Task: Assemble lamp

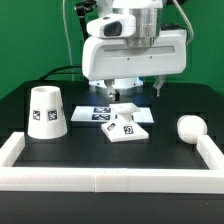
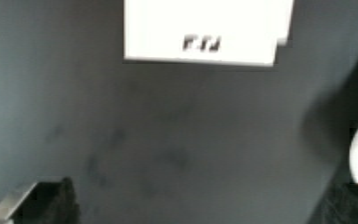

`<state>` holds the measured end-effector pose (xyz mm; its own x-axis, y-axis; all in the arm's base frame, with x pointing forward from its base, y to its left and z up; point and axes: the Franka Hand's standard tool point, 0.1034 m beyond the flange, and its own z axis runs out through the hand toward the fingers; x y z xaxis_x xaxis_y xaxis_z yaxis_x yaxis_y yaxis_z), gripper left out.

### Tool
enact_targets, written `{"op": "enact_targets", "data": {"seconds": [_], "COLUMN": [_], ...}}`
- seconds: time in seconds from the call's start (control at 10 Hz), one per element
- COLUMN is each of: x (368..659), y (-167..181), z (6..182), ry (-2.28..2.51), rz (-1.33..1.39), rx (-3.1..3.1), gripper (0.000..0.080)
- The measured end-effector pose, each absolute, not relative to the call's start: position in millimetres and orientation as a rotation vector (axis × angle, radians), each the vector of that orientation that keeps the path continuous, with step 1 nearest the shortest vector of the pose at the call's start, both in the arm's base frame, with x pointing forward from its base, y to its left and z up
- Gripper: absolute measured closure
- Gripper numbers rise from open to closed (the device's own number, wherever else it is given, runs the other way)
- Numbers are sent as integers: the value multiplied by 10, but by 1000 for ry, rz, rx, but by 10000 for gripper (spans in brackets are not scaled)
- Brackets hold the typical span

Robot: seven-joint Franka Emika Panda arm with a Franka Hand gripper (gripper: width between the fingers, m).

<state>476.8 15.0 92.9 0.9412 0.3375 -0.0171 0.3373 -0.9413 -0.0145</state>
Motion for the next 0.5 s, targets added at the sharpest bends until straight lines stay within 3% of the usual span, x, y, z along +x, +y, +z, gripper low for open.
{"op": "enact_targets", "data": {"seconds": [0.3, 0.5], "x": [4465, 4479], "y": [100, 103], "z": [776, 782], "ry": [-497, -499], "rz": [70, 67], "rx": [-3081, -3081], "gripper": [100, 100]}}
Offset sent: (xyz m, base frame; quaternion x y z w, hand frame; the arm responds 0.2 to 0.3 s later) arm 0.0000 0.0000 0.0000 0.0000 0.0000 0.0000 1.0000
